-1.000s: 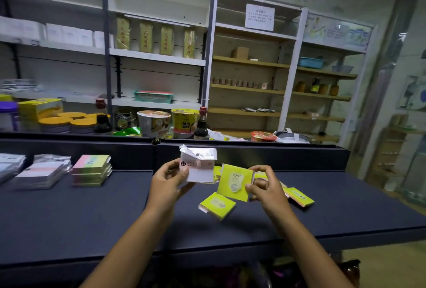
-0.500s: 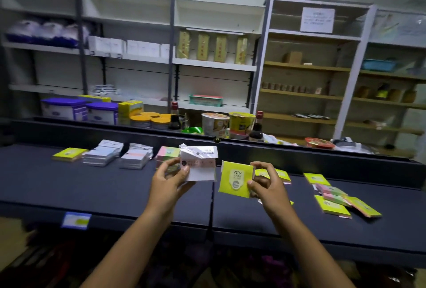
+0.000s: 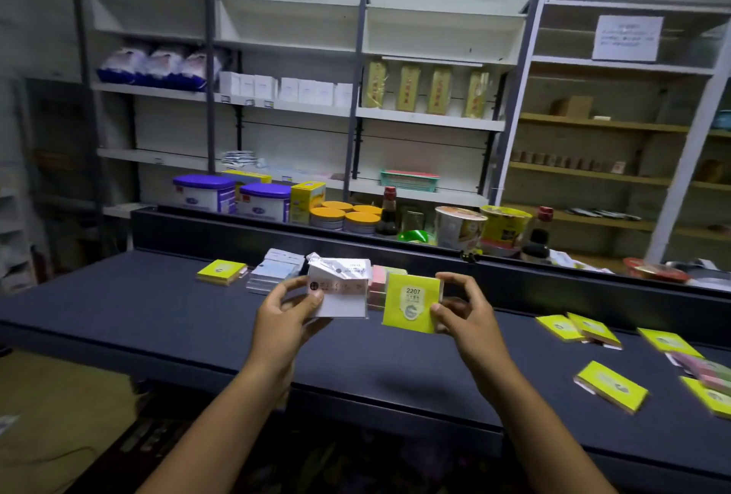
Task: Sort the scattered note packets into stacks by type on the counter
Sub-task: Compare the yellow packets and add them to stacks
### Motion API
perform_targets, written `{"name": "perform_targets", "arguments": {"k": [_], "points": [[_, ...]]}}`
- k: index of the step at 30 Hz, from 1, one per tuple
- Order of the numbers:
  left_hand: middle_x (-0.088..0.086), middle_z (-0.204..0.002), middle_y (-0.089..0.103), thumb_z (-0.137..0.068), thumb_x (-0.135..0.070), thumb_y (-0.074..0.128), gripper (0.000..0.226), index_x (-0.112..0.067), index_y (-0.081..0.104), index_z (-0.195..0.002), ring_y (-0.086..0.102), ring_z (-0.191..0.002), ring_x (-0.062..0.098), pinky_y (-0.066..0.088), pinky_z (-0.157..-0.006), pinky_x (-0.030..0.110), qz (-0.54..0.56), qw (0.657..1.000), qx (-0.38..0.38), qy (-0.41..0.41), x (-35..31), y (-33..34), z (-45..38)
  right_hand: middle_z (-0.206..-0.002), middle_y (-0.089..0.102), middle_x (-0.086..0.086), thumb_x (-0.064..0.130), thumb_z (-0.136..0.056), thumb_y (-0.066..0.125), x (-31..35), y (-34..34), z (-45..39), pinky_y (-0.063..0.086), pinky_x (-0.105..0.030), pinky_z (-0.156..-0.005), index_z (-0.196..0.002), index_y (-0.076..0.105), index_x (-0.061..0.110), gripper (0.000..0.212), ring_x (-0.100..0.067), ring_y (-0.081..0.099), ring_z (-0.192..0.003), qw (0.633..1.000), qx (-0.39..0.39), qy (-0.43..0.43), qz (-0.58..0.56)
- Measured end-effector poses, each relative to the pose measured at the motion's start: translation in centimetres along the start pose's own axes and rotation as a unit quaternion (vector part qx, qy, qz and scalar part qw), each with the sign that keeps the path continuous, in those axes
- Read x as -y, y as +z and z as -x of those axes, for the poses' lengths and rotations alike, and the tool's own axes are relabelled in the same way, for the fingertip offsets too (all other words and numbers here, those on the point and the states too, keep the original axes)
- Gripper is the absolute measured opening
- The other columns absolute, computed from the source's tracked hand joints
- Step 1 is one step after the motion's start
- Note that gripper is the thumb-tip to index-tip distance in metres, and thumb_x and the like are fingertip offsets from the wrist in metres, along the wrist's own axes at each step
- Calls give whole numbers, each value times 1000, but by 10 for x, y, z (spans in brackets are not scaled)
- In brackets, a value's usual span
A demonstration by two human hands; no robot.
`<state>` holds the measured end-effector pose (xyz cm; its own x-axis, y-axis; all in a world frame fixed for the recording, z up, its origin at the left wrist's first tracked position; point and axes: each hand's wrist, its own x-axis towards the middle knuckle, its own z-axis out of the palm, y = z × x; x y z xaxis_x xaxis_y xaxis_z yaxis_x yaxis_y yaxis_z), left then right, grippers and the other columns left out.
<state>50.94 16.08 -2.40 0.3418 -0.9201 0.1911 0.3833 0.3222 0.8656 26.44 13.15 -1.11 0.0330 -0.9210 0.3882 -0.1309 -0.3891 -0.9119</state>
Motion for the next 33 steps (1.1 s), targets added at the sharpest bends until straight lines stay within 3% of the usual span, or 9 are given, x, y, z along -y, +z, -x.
{"name": "perform_targets", "arguments": {"k": [3, 9, 17, 21, 25, 31, 33], "points": [[9, -107, 66, -90, -7, 66, 21, -16, 63, -109, 67, -97, 25, 61, -79, 37, -13, 1000, -11, 4, -3, -27, -19, -100, 71, -9, -1, -96, 57, -1, 29, -8, 54, -20, -62, -120, 58, 26, 36, -13, 72, -93, 1000, 2, -5, -5], [5, -91, 71, -88, -5, 68, 19, -19, 65, -100, 71, -79, 14, 58, -65, 26, -41, 998, -38, 8, 2, -57, -51, -99, 71, -11, 0, -96, 58, -7, 61, -26, 54, -18, -61, -121, 58, 29, 37, -10, 72, -89, 1000, -1, -10, -12], [10, -99, 70, -89, -3, 66, 21, -13, 64, -107, 65, -88, 17, 55, -61, 18, -93, 995, -42, 15, 25, -52, -95, -102, 71, -5, 1, -96, 57, -23, 70, -68, 56, -19, -64, -120, 57, 31, 38, -14, 70, -96, 1000, -7, -13, -1], [3, -92, 70, -89, -4, 66, 18, -18, 64, -99, 65, -84, 12, 54, -65, 22, -107, 993, -45, 19, 39, -41, -120, -104, 71, -5, 2, -96, 59, -32, 67, -97, 57, -23, -68, -121, 56, 32, 39, -14, 70, -99, 1000, -16, -15, 0], [6, -88, 66, -88, -2, 67, 17, -11, 64, -102, 63, -83, 17, 55, -72, 30, -139, 989, -43, 22, 54, -29, -152, -99, 72, -8, 3, -96, 59, -45, 63, -126, 57, -22, -64, -122, 56, 31, 39, -13, 72, -93, 1000, -18, -14, -17], [4, -86, 67, -86, -5, 70, 16, -16, 64, -96, 65, -83, 20, 58, -73, 34, -202, 978, -45, 34, 72, -17, -192, -102, 74, -7, 1, -96, 58, -62, 62, -160, 61, -34, -74, -121, 57, 35, 42, -16, 73, -96, 999, -15, -30, -22], [3, -85, 69, -84, -7, 72, 15, -18, 66, -93, 67, -79, 19, 60, -77, 40, -233, 970, -49, 39, 74, -17, -200, -104, 72, -7, 1, -95, 59, -65, 63, -167, 60, -30, -71, -120, 58, 35, 42, -15, 72, -98, 999, -15, -34, -26]]}}
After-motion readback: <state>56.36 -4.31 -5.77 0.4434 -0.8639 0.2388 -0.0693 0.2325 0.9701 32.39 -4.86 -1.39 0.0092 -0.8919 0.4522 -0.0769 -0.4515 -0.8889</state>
